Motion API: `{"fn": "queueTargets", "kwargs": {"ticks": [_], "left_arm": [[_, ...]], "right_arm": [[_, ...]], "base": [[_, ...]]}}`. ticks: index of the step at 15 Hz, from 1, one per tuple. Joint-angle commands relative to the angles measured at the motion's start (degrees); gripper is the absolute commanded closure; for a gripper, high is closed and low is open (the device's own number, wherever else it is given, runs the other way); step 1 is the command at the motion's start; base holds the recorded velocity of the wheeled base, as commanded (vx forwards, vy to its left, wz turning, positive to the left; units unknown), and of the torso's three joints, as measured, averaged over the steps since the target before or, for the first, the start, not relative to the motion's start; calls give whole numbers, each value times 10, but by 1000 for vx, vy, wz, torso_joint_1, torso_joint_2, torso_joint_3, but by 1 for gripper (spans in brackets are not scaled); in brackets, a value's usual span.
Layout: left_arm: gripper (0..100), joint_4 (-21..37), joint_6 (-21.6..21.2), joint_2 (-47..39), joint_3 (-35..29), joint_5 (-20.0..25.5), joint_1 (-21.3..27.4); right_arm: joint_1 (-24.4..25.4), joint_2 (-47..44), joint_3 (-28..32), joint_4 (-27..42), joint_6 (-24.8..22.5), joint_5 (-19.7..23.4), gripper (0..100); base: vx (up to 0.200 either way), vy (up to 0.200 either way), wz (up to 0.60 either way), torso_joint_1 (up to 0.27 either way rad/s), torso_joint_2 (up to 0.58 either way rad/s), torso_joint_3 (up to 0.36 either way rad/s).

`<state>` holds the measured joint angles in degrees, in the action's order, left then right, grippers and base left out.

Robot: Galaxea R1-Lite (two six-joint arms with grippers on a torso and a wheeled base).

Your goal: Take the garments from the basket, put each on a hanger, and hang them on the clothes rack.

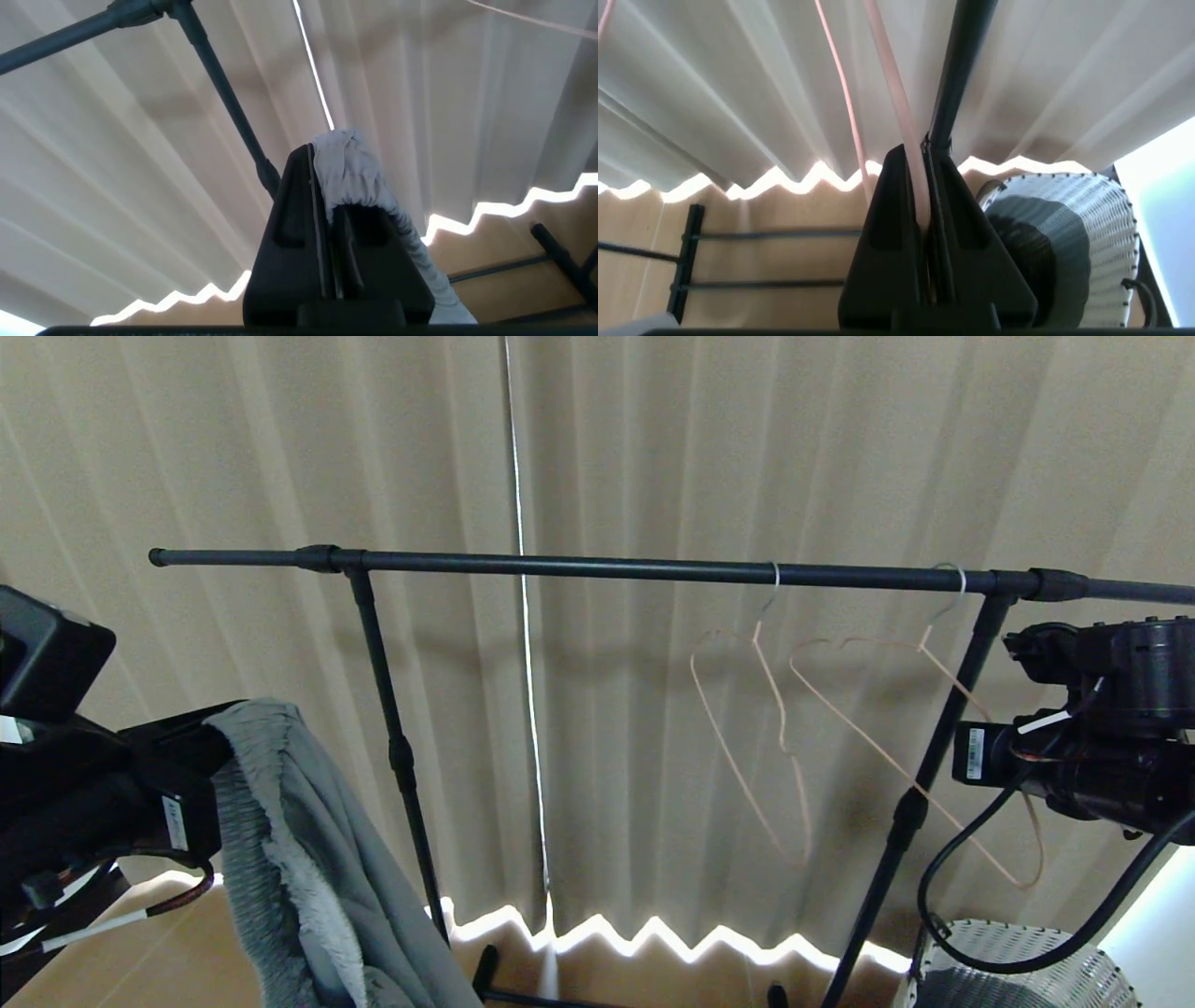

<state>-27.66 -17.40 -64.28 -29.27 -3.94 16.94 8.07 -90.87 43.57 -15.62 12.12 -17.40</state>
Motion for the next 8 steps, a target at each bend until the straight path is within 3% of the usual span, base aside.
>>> {"fn": "queueTargets", "kwargs": {"ticks": [1,6,8], "left_arm": [[100,0,0,1,0,0,0],[100,0,-18,10,2,0,0],[100,0,-23,11,2,0,0]], "right_arm": [[0,9,-1,-2,0,0,100],[0,68,-9,0,-7,0,100],[0,107,-41,0,-25,0,100]], "base": [[0,0,0,0,0,0],[0,0,0,0,0,0],[0,0,0,0,0,0]]}}
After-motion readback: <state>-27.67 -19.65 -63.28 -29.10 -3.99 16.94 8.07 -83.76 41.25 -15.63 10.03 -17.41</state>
